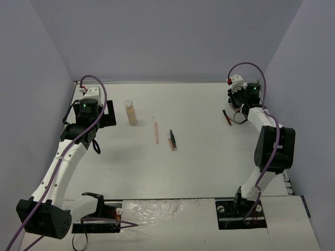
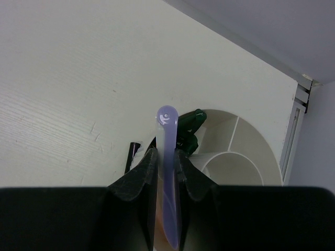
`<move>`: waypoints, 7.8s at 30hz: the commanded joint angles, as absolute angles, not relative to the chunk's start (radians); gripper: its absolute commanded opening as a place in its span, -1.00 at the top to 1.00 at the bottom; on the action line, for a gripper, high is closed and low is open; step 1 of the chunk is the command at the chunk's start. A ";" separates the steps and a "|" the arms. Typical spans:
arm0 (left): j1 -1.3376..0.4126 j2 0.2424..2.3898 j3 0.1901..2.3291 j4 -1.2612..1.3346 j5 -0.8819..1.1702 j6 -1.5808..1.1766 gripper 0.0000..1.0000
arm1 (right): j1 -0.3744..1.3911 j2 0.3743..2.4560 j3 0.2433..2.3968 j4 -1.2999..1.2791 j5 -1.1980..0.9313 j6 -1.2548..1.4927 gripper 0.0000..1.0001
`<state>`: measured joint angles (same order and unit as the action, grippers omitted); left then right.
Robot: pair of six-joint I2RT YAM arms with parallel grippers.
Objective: Organize the makeup
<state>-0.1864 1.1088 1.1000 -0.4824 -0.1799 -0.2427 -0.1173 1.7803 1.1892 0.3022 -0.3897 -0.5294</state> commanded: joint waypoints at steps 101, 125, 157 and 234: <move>-0.178 1.089 1.127 -0.437 -0.158 -0.253 -0.94 | -0.184 1.596 1.056 0.193 -0.089 0.153 -1.00; -0.178 1.091 1.126 -0.437 -0.155 -0.255 -0.94 | -0.229 1.467 1.126 0.149 -0.053 0.148 -0.95; -0.178 1.089 1.126 -0.436 -0.161 -0.249 -0.94 | 0.122 1.510 1.176 0.006 -0.042 -0.082 -0.50; -0.178 1.127 1.139 -0.453 -0.153 -0.243 -0.94 | 0.096 2.056 1.627 -0.362 -0.210 -0.167 1.00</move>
